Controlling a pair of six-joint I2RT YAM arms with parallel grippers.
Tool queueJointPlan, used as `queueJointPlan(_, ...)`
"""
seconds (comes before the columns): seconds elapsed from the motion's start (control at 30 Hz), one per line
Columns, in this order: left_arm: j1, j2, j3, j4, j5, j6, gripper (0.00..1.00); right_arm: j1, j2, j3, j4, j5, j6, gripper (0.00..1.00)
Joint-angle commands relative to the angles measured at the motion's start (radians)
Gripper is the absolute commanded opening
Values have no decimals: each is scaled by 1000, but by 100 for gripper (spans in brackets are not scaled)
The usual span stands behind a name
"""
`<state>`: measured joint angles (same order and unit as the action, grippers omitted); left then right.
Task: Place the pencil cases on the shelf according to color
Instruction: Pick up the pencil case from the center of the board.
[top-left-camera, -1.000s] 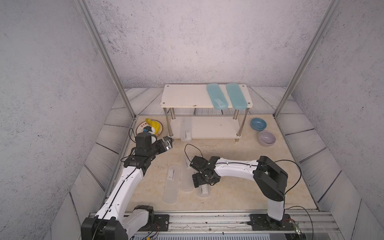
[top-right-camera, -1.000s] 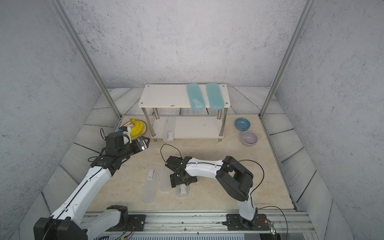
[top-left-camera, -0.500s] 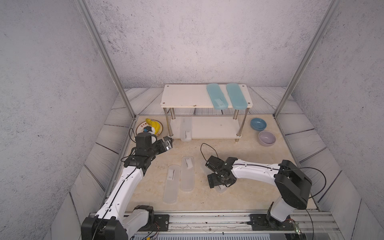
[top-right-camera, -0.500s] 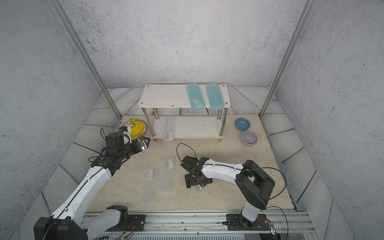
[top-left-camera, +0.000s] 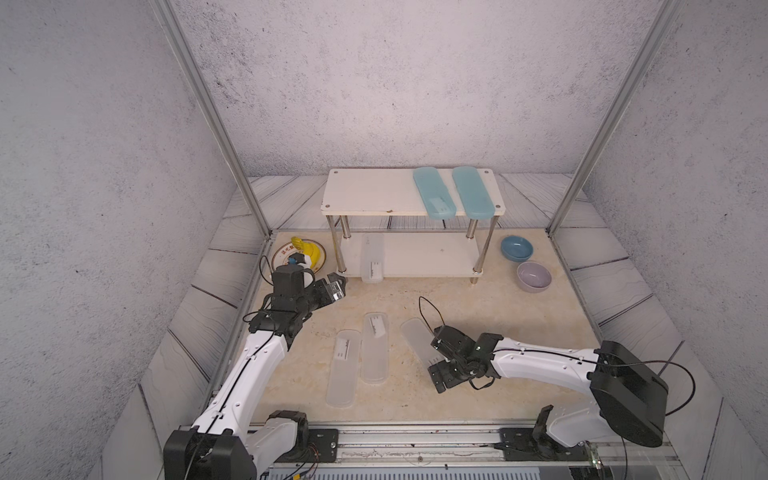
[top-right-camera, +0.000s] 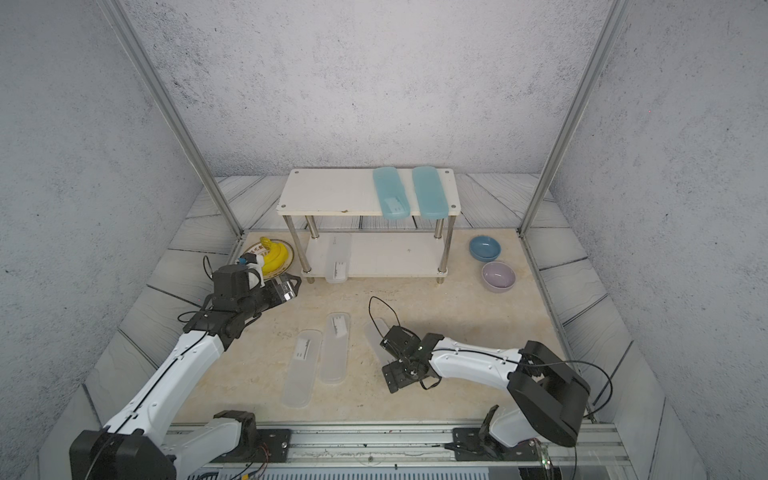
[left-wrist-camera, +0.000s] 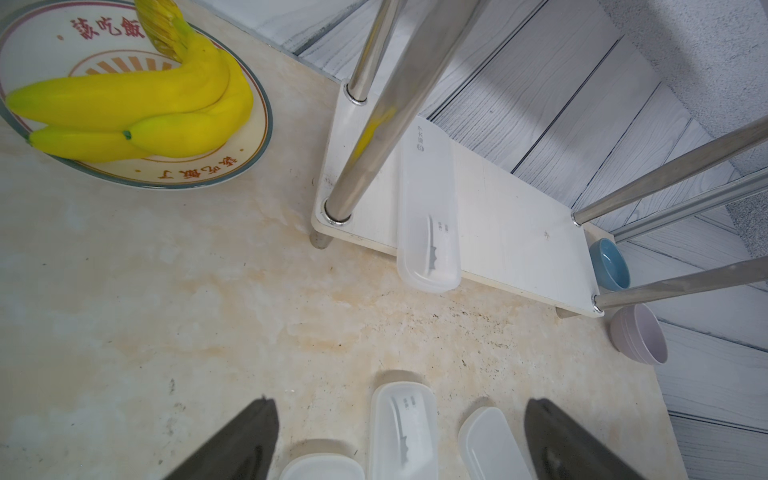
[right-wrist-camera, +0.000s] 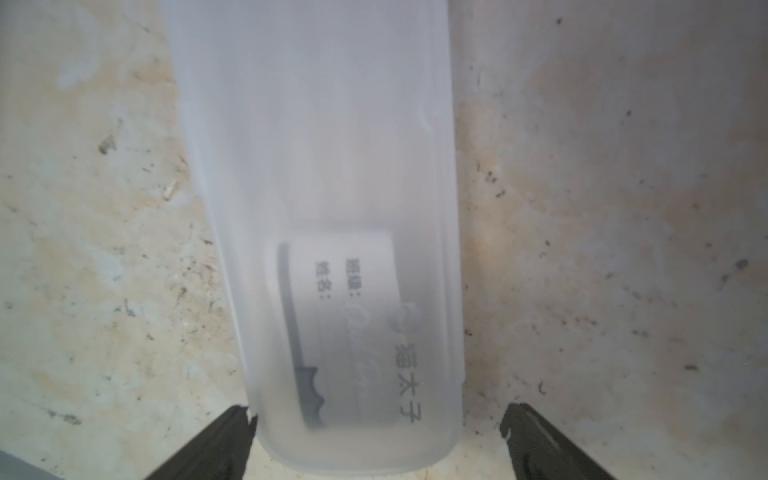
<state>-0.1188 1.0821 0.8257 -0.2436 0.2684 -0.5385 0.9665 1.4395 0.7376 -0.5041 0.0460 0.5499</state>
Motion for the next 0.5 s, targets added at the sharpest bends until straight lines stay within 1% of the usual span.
queueJointPlan(0.0,7,11,-14,-2,15,14,99,1,17,-5,56,-33,-45,100)
queueJointPlan(0.47,4,29,-7,-6,25,17,99,3,26,-44,38,-19,-58,99)
